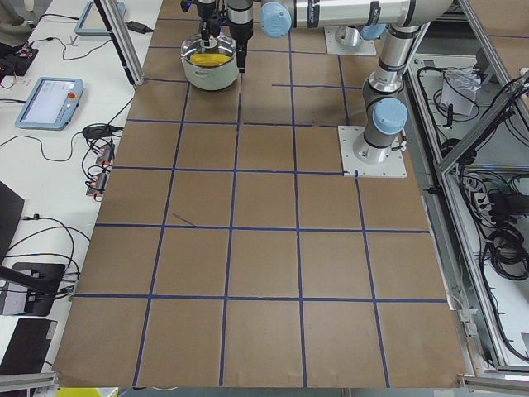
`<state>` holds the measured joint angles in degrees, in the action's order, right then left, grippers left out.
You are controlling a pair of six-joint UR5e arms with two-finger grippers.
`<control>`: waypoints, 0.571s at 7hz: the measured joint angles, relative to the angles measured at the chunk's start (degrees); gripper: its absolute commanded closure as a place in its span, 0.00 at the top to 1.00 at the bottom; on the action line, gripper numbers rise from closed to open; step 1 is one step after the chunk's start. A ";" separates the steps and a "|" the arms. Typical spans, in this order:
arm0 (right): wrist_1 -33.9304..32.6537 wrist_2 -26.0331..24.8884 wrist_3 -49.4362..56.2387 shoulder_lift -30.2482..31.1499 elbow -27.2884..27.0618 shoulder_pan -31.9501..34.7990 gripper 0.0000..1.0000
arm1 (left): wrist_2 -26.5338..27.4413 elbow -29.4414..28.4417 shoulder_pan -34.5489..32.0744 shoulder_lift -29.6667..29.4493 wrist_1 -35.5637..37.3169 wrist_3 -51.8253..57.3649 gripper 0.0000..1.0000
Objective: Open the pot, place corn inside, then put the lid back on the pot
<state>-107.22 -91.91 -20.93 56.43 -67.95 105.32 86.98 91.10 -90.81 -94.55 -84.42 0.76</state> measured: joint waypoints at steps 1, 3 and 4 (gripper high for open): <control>0.07 -0.15 -0.11 0.04 -0.03 0.07 1.00 | 0.09 0.02 0.01 0.07 -0.09 0.00 1.00; 0.28 0.16 0.28 0.62 0.53 -0.14 1.00 | 0.33 0.10 0.01 0.60 -0.34 -0.05 1.00; 1.89 0.16 2.29 1.50 1.34 -0.67 1.00 | 0.79 0.11 0.01 1.08 -0.56 -0.05 1.00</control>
<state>-105.32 -91.76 -18.64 57.92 -66.61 104.65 87.77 91.21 -90.79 -93.48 -84.98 0.71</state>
